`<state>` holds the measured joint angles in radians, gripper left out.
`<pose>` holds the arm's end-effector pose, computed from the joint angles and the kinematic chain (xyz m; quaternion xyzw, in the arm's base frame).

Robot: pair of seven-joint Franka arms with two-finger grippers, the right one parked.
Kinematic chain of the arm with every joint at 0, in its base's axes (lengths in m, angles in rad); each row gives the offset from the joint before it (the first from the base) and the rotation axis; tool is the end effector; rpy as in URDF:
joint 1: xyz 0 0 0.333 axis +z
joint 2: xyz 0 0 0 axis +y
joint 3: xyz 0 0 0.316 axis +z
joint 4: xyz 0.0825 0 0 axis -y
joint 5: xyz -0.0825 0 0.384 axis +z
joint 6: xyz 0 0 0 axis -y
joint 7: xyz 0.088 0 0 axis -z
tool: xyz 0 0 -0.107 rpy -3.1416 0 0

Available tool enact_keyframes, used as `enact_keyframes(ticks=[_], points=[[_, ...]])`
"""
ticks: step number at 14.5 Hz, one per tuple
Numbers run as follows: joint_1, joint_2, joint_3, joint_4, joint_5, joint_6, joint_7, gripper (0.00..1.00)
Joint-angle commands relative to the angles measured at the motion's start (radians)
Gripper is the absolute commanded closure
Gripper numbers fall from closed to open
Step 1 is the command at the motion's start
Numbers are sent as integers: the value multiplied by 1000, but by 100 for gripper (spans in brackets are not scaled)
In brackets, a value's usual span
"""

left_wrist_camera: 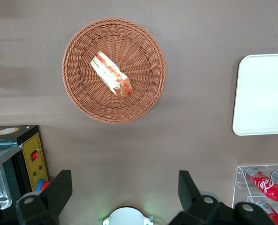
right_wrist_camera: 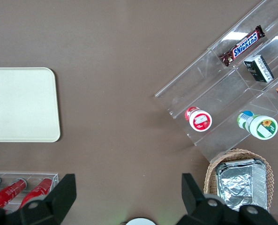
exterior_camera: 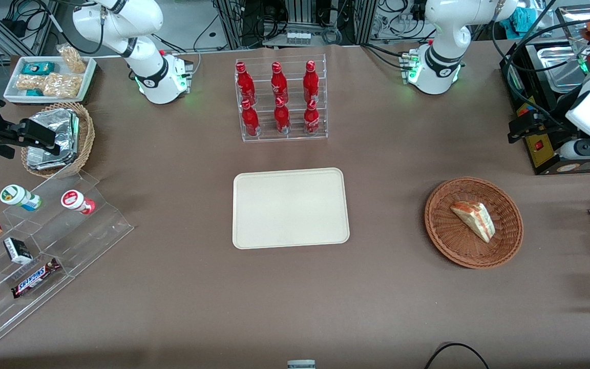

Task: Place sandwich from basket to tray
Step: 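Move the left gripper over the wicker basket above the sandwich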

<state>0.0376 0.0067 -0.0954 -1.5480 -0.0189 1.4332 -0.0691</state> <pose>0.5406 -0.0333 0.6203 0.9981 0.0049 -0.0612 0.0059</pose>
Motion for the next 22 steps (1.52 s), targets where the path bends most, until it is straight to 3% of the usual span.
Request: enact_keyframes(ticks=[1,4,14,22], points=[[11,22,-10,32,19,-10,-18,0],[10,56,-14,0,53,16,-46,0],[45,111,-4,-486,51,688,-84,0],[77,242,2,-509,50,831,-570,0]])
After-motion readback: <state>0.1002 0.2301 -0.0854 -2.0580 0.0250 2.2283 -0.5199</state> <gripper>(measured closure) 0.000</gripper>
